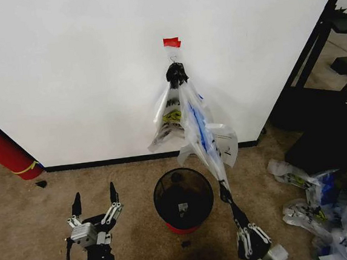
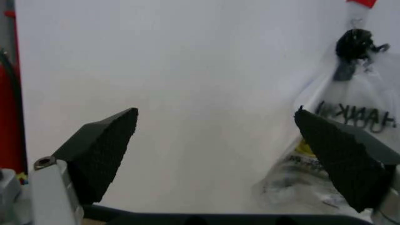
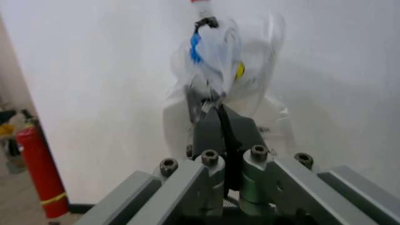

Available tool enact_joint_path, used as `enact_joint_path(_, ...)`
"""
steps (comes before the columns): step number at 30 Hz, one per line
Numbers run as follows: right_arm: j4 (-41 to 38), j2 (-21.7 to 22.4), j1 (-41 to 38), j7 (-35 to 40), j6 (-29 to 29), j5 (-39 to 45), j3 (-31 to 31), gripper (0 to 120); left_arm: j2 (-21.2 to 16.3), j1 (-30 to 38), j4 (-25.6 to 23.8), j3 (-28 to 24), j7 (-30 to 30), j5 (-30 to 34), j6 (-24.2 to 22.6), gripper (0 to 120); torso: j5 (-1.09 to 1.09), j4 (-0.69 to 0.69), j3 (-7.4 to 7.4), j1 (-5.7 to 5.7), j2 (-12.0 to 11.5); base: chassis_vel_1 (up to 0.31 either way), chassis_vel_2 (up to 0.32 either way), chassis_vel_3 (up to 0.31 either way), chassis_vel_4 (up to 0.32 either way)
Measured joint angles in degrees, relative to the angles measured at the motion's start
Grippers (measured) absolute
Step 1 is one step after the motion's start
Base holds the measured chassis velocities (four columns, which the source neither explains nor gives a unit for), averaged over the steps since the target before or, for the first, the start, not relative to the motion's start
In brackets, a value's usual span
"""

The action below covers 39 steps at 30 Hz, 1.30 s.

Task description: Pick up the garbage bag from the wall and place it over the trash bin.

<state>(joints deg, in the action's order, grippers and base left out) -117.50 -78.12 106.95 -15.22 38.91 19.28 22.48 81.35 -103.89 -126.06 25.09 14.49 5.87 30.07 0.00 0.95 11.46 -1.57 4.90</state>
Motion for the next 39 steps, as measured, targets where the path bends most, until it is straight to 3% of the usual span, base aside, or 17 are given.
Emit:
enact_joint_path(6, -1.21, 0.26, -4.54, 4.10, -5.91, 0.07, -0.65, 0, -3.58, 0.55, -2.07, -1.24, -0.02, 0.88, -2.00, 100, -0.01, 0.01, 0.00, 0.00, 0.00, 0.000, 0.000, 0.000, 0.000)
enact_joint_path(15, -0.46, 1.22, -14.15, 8.86, -14.36, -0.02, -3.02, 0, -14.05, 1.98, -10.32, -3.11, -0.97, 7.29, -9.14, 99, 0.00, -0.02, 0.00, 0.00, 0.00, 0.000, 0.000, 0.000, 0.000)
enact_joint_path(18, 0.08, 1.18, -16.55, 10.50, -16.88, -0.86, -3.41, 0, -24.34, 6.16, -15.38, -3.27, -1.44, 20.99, -18.82, 99, -0.01, 0.00, 0.01, 0.00, 0.00, 0.000, 0.000, 0.000, 0.000)
enact_joint_path(19, 0.08, 1.04, -16.70, 10.77, -17.42, -0.95, -3.41, 0, -26.43, 7.52, -16.30, -3.35, -1.26, 25.60, -21.87, 99, -0.01, 0.00, 0.01, 0.00, 0.00, 0.000, 0.000, 0.000, 0.000)
enact_joint_path(20, 0.08, 1.04, -16.70, 10.77, -17.42, -0.95, -3.41, 0, -26.43, 7.52, -16.30, -3.35, -1.26, 25.60, -21.87, 99, -0.01, 0.00, 0.01, 0.00, 0.00, 0.000, 0.000, 0.000, 0.000)
enact_joint_path(22, 0.10, 0.54, -17.12, 11.30, -18.56, -1.17, -3.44, 0, -32.25, 13.55, -17.39, -3.41, 0.08, 39.41, -29.95, 99, -0.02, 0.04, 0.01, -0.01, 0.00, 0.000, 0.000, 0.000, 0.000)
enact_joint_path(26, 0.42, -0.30, -17.64, 11.40, -19.07, -1.82, -3.50, 0, -38.82, 24.61, -17.25, -6.34, 0.78, 49.00, -34.85, 99, -0.01, 0.00, 0.01, 0.00, 0.00, 0.000, 0.000, 0.000, 0.000)
enact_joint_path(27, 0.42, -0.30, -17.64, 11.40, -19.07, -1.82, -3.50, 0, -38.82, 24.61, -17.25, -6.34, 0.78, 49.00, -34.85, 99, -0.01, 0.00, 0.01, 0.00, 0.00, 0.000, 0.000, 0.000, 0.000)
enact_joint_path(29, 0.43, -0.57, -17.60, 11.41, -19.09, -2.10, -3.29, 0, -40.81, 31.33, -15.44, -11.48, 1.35, 50.87, -35.97, 98, -0.01, 0.00, 0.01, -0.01, 0.00, 0.000, 0.000, 0.000, 0.000)
enact_joint_path(32, 0.44, -0.87, -17.48, 11.43, -19.11, -2.40, -2.92, 0, -40.97, 41.60, -13.29, -19.66, 2.37, 53.52, -37.45, 97, -0.03, 0.00, 0.01, -0.01, 0.00, 0.000, 0.000, 0.000, 0.000)
enact_joint_path(39, 0.16, -1.33, -16.64, 11.51, -19.29, -2.96, -2.07, 0, -37.08, 58.63, -6.59, -31.14, 4.90, 62.46, -40.15, 95, 0.00, 0.00, 0.00, -0.01, 0.00, 0.000, 0.000, 0.000, 0.000)
